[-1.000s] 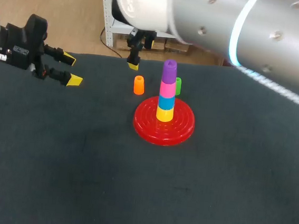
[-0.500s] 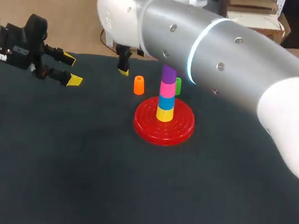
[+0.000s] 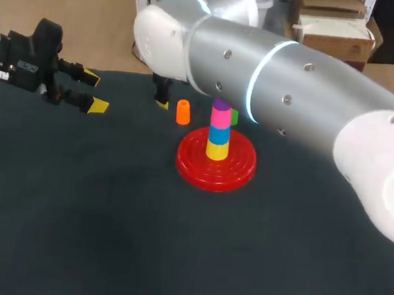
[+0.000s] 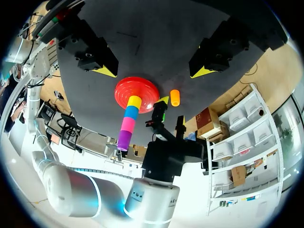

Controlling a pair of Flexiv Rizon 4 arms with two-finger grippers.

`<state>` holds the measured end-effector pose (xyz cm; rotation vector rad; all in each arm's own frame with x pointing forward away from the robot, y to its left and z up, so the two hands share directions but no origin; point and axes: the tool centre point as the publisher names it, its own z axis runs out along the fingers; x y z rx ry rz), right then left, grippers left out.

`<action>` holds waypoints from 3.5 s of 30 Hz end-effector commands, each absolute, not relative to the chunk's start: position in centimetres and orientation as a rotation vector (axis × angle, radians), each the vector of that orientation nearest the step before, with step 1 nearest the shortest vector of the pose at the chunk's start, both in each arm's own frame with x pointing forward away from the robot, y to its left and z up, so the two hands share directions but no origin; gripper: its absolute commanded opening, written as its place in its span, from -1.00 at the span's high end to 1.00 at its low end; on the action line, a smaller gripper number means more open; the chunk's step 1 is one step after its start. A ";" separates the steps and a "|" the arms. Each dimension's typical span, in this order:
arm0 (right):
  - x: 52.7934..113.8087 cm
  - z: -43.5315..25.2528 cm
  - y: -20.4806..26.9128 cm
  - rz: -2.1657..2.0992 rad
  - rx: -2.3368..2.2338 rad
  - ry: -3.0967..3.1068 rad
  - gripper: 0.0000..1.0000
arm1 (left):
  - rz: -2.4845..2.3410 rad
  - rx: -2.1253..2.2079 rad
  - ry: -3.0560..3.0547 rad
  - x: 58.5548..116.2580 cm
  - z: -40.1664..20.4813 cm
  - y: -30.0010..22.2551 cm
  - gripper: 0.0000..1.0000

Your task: Pick up and stack the cylinders on the red base in this order: pink,purple,orange,green

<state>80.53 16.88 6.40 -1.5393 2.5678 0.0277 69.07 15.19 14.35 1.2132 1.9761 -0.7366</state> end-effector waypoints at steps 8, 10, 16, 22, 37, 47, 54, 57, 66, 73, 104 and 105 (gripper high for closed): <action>82.4 7.2 17.1 -0.151 -1.660 2.854 -1.00 | -0.737 1.213 1.972 69.1 14.2 15.2 -1.00; 82.4 7.2 17.1 -0.151 -1.660 2.854 -1.00 | -0.737 1.213 1.972 69.1 14.2 15.2 -1.00; 82.4 7.2 17.1 -0.151 -1.660 2.854 -1.00 | -0.737 1.213 1.972 69.1 14.2 15.2 -1.00; 82.4 7.2 17.1 -0.151 -1.660 2.854 -1.00 | -0.737 1.213 1.972 69.1 14.2 15.2 -1.00; 83.3 5.8 16.6 -0.150 -1.514 2.963 -1.00 | -0.737 1.213 1.972 69.1 14.2 15.2 -1.00; 83.5 4.2 16.5 -0.225 -1.584 3.025 -1.00 | -0.737 1.213 1.972 69.1 14.2 15.2 -1.00; 82.9 4.2 15.7 -0.274 -1.615 3.049 -1.00 | -0.737 1.213 1.972 69.1 14.2 15.2 -1.00; 82.8 4.0 15.4 -0.302 -1.629 3.059 -1.00 | -0.737 1.213 1.972 69.1 14.2 15.2 -1.00; 82.6 3.3 15.5 -0.346 -1.674 3.069 -1.00 | -0.737 1.213 1.972 69.1 14.2 15.2 -1.00; 82.7 2.9 15.8 -0.395 -1.709 3.073 -1.00 | -0.737 1.213 1.972 69.1 14.2 15.2 -1.00; 83.0 2.4 15.8 -0.495 -1.771 3.066 0.04 | -0.737 1.213 1.972 69.1 14.2 15.2 -1.00; 83.0 2.3 15.8 -0.497 -1.775 3.067 0.03 | -0.737 1.213 1.972 69.1 14.2 15.2 -1.00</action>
